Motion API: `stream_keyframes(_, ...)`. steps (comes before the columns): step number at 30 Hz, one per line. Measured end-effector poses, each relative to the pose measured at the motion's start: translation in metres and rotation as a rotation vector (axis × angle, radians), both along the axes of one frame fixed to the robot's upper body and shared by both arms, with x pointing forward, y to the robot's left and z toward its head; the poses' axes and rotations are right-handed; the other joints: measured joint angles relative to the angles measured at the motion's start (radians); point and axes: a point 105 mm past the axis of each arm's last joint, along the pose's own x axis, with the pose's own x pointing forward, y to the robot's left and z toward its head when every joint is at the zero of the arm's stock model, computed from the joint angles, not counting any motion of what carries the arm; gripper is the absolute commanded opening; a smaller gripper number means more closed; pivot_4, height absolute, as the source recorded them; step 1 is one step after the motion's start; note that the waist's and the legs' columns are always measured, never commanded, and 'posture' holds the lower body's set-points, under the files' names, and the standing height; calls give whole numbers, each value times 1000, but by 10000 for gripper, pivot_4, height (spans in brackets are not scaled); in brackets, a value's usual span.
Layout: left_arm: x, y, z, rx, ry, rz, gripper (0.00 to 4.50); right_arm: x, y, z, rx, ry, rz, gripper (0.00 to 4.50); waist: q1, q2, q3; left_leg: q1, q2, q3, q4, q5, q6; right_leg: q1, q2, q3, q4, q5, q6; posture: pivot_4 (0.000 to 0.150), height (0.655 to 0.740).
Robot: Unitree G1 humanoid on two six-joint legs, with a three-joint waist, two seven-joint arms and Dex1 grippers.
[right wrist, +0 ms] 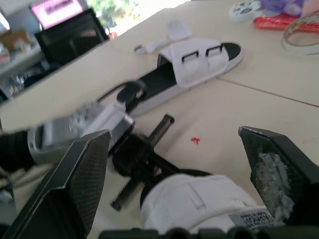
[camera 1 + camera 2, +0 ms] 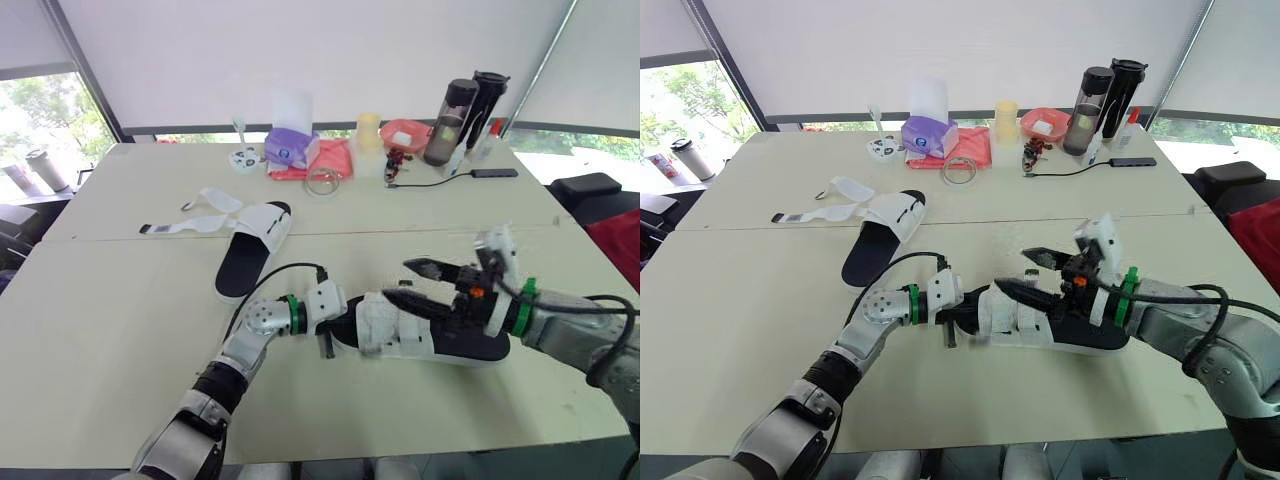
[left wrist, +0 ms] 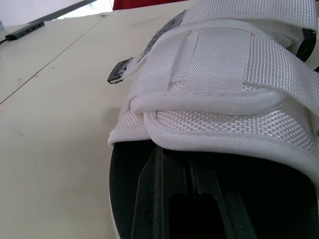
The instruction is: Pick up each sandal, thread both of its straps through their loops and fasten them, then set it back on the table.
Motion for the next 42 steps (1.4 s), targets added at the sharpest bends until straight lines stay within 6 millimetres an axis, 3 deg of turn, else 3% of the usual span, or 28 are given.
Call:
stream_keyframes(6,2,0,0,1,-2,0,0,-5,5,-4,-69,-45,105,44684,0,0,0,0,0,0,1,0,0,1,-1,0,0,0,0,1500,7400)
stream_keyframes(11,1,1,1,1,-11,-2,0,-14,-29,-24,-326,-145,85,44684,0,0,0,0,0,0,1,0,0,1,-1,-1,0,0,1,1500,7400)
stream_keyframes(14,0,3,0,2,-11,2,0,-29,-35,-44,-418,-171,131,44684,-2,0,0,1,0,1,0,0,0,1,-1,-1,0,0,1,1500,7400)
stream_keyframes(19,0,3,-1,1,-9,9,0,-62,-18,-29,-64,113,135,44684,-3,-1,2,3,1,0,0,0,0,4,-2,0,1,0,0,1500,7400)
stream_keyframes(22,-1,1,-1,-5,-9,8,0,-82,-20,-35,7,330,150,44684,-1,-2,3,3,1,0,-1,-2,-3,4,-3,0,-1,-1,0,1500,7400)
stream_keyframes(26,-1,2,-1,-5,-9,8,0,-94,-20,-47,31,460,154,44684,-1,-2,3,3,1,1,-1,-2,-3,4,-5,0,-2,-1,0,1500,7400)
stream_keyframes(42,-2,1,-1,-6,-9,9,0,-72,17,-85,128,507,76,44684,-1,-2,3,1,1,0,-2,-2,-3,2,-6,-4,-3,-1,1,1500,7400)
